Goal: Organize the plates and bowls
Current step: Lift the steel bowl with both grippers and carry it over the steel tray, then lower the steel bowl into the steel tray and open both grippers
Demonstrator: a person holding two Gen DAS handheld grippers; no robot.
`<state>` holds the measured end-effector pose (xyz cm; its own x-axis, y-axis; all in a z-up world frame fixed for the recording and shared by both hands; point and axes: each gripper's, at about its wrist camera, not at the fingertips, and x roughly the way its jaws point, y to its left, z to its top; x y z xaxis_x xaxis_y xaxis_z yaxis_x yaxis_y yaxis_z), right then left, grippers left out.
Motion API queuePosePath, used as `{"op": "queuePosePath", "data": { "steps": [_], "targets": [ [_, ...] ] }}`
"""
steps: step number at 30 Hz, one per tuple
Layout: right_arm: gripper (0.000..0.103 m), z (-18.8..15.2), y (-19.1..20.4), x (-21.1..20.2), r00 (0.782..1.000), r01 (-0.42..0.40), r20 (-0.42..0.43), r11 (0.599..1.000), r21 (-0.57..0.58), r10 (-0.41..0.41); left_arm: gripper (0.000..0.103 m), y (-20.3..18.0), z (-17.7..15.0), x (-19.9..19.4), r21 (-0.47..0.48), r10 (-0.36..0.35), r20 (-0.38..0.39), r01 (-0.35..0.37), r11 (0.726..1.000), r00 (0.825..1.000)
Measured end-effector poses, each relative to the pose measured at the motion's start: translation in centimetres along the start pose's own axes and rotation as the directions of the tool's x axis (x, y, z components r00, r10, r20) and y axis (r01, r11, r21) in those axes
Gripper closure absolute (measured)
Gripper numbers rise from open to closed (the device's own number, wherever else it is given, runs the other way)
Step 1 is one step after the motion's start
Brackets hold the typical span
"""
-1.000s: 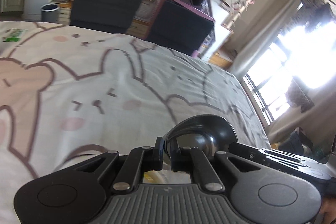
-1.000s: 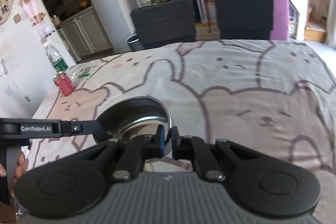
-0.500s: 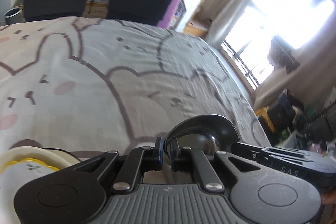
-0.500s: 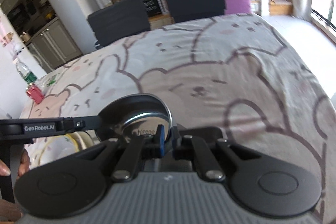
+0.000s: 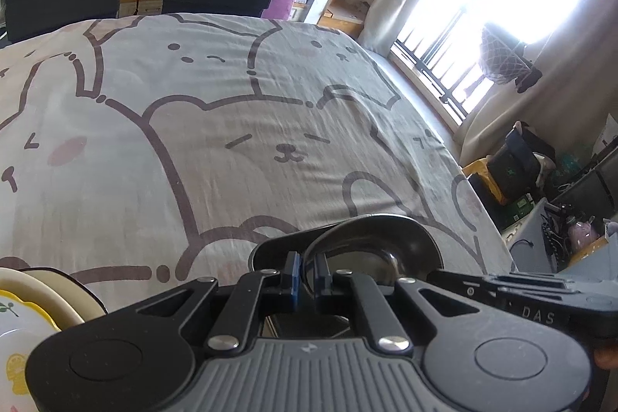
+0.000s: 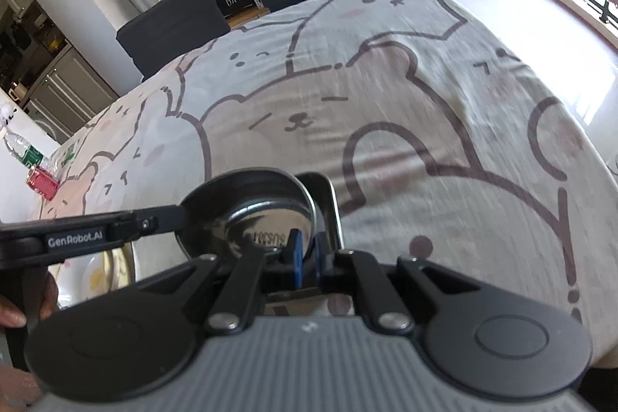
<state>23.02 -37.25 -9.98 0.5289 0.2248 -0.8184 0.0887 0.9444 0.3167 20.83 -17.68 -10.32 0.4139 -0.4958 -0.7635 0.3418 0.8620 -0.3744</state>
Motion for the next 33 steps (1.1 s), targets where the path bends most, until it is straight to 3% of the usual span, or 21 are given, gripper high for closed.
{"op": "queuePosePath", "data": {
  "steps": [26, 33],
  "targets": [
    [0.091, -0.3, 1.0, 3.3, 0.992, 0.020, -0.121, 0.999, -0.035, -0.024, 0.095, 0.7, 0.4, 2.2, -0.015, 0.056, -0.028, -0.056, 0.998, 0.998],
    [0.084, -0.3, 1.1, 3.9, 0.990, 0.017, -0.136, 0.999, -0.041, -0.022, 0.091, 0.7, 0.5, 2.6, -0.015, 0.058, -0.016, -0.059, 0.998, 0.998]
  ]
}}
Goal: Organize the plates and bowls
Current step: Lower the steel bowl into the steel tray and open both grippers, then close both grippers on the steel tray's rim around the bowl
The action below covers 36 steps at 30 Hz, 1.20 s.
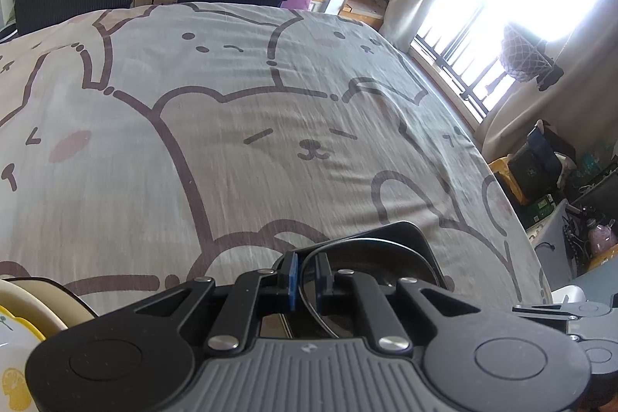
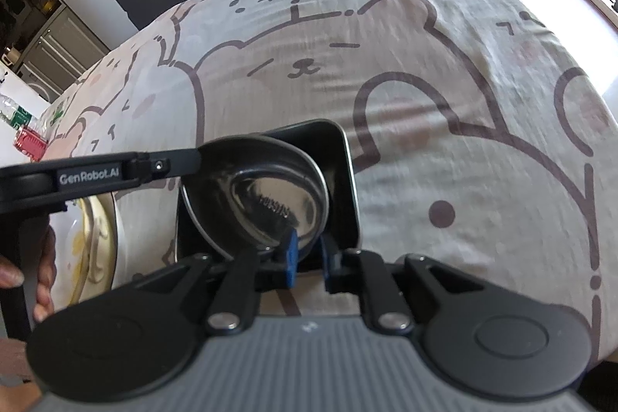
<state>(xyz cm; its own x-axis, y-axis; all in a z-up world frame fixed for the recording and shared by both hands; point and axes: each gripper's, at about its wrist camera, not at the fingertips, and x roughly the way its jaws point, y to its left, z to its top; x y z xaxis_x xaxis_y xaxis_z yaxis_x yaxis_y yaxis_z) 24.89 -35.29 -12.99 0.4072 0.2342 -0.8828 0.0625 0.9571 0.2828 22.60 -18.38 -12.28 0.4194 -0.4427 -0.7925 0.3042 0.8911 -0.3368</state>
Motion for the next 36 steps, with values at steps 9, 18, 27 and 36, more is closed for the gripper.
{"op": "queuePosePath", "data": {
  "steps": [9, 18, 27, 36],
  "targets": [
    [0.072, 0.1, 0.5, -0.9, 1.000, -0.009, -0.001, 1.000, -0.028, 0.009, 0.066, 0.2, 0.4, -1.6, -0.013, -0.023, 0.062, 0.024, 1.000, 0.998],
    [0.046, 2.1, 0.1, -3.6, 0.986, 0.065, 0.161, 0.995, -0.071, -0.053, 0.026, 0.8, -0.6, -2.5, 0.059, 0.022, 0.025, -0.024, 0.998, 0.999],
    [0.046, 4.4, -1.1, 0.1, 0.981, 0.170, 0.109, 0.983, -0.075, -0.162, 0.026, -0.5, -2.2, -1.9, 0.240, 0.075, -0.028, -0.066, 0.968, 0.997],
    [0.048, 5.5, -0.6, 2.7, 0.974, 0.223, 0.078, 0.966, -0.128, -0.214, 0.027, -1.1, -2.9, -0.4, 0.333, 0.154, -0.074, -0.121, 0.935, 0.985]
  ]
}}
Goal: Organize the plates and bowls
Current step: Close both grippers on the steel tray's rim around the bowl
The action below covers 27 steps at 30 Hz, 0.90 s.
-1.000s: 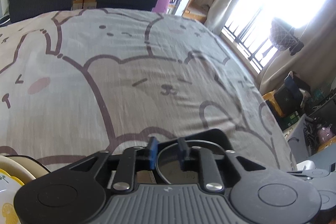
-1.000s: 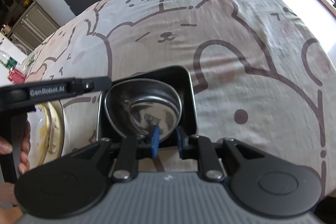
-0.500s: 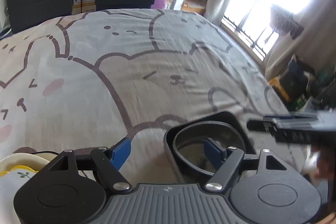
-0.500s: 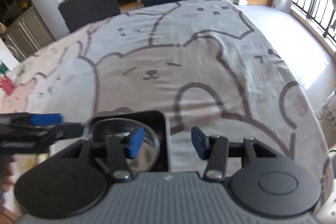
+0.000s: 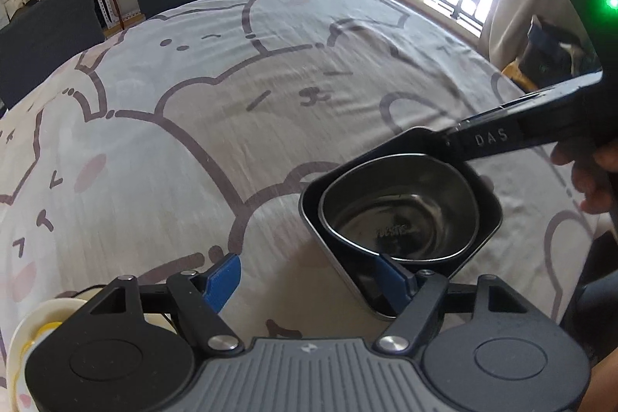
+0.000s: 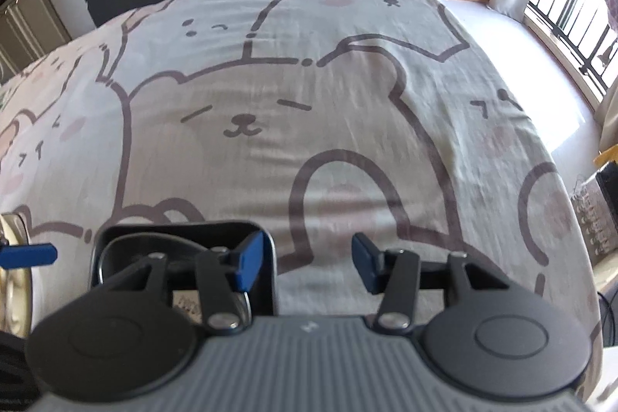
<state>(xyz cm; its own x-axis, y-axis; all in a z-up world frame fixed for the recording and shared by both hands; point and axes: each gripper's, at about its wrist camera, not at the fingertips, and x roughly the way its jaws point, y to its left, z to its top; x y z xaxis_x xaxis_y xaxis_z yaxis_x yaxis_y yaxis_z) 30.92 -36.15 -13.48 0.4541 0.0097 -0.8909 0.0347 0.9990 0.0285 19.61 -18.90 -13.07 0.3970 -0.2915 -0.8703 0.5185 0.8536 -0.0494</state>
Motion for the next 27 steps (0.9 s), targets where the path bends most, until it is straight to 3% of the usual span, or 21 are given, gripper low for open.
{"op": "queuePosePath", "data": {
  "steps": [3, 9, 15, 19, 22, 27],
  "targets": [
    [0.050, -0.4, 0.2, 0.4, 0.999, -0.001, -0.033, 0.999, -0.038, 0.000, 0.028, 0.4, 0.1, 0.4, -0.005, 0.028, 0.000, -0.028, 1.000, 1.000],
    [0.071, -1.4, 0.0, 0.0, 0.998, -0.052, -0.047, 0.996, -0.075, 0.049, 0.032, 0.9, 0.4, 0.6, -0.042, 0.027, 0.006, -0.027, 0.999, 1.000],
    [0.084, -2.0, -0.4, -1.4, 0.992, -0.116, -0.051, 0.990, -0.079, 0.112, 0.050, 1.2, 0.4, 0.3, -0.099, -0.027, 0.012, 0.028, 0.995, 1.000],
    [0.099, -2.5, -1.0, -2.7, 0.984, -0.178, -0.047, 0.981, -0.078, 0.175, 0.068, 1.7, 0.4, 0.1, -0.159, -0.086, 0.017, 0.088, 0.983, 0.996],
    [0.102, -2.9, -1.3, -3.3, 0.980, -0.197, -0.040, 0.977, -0.075, 0.195, 0.081, 1.6, 0.4, 0.0, -0.193, -0.108, 0.031, 0.112, 0.975, 0.994],
    [0.103, -3.2, -2.0, -3.4, 0.973, -0.231, -0.032, 0.972, -0.050, 0.230, 0.084, 1.3, 0.5, 0.0, -0.186, -0.111, 0.033, 0.115, 0.976, 0.993]
  ]
}}
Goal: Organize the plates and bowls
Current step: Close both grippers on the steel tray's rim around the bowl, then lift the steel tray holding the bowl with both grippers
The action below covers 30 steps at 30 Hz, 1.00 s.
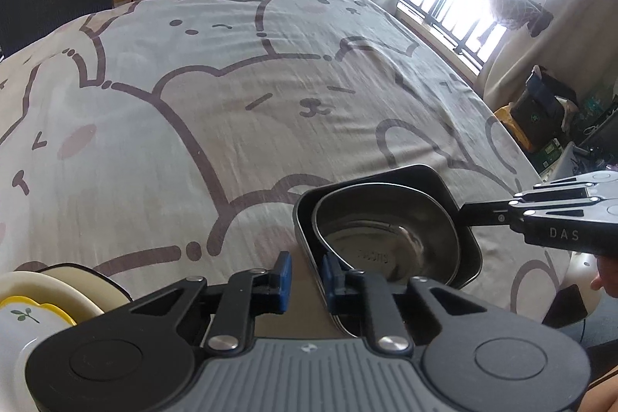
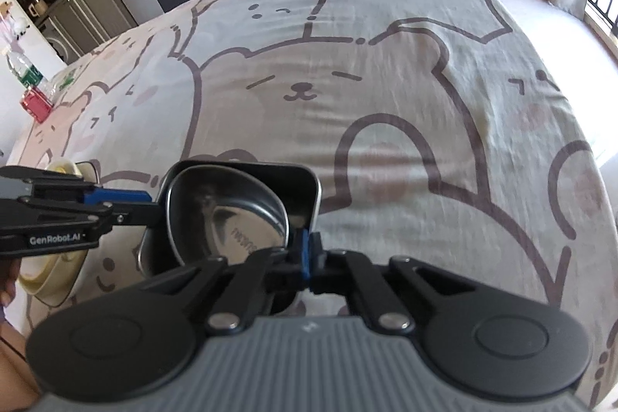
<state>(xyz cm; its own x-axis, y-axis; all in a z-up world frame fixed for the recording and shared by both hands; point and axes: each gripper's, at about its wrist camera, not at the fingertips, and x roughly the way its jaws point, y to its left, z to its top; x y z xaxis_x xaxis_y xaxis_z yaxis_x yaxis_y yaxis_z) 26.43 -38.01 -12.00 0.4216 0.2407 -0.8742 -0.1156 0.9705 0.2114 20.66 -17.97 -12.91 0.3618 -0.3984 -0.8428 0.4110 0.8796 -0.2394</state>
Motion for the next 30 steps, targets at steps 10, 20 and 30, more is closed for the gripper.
{"op": "queuePosePath", "data": {
  "steps": [10, 20, 30],
  "targets": [
    [0.103, -0.4, -0.9, 0.3, 0.999, -0.051, 0.014, 0.998, 0.032, 0.050, 0.084, 0.6, -0.1, 0.1, -0.047, -0.029, -0.007, 0.028, 0.999, 1.000],
    [0.103, -0.5, -0.9, 0.2, 0.998, -0.060, 0.004, 0.998, 0.028, 0.060, 0.089, 1.3, -0.6, 1.1, -0.125, -0.085, -0.039, 0.079, 0.989, 0.996],
    [0.103, -0.3, -1.1, 0.2, 0.996, -0.086, 0.010, 0.995, 0.053, 0.086, 0.093, 2.2, -0.6, 1.5, -0.213, -0.125, -0.035, 0.115, 0.970, 0.992]
  ]
}}
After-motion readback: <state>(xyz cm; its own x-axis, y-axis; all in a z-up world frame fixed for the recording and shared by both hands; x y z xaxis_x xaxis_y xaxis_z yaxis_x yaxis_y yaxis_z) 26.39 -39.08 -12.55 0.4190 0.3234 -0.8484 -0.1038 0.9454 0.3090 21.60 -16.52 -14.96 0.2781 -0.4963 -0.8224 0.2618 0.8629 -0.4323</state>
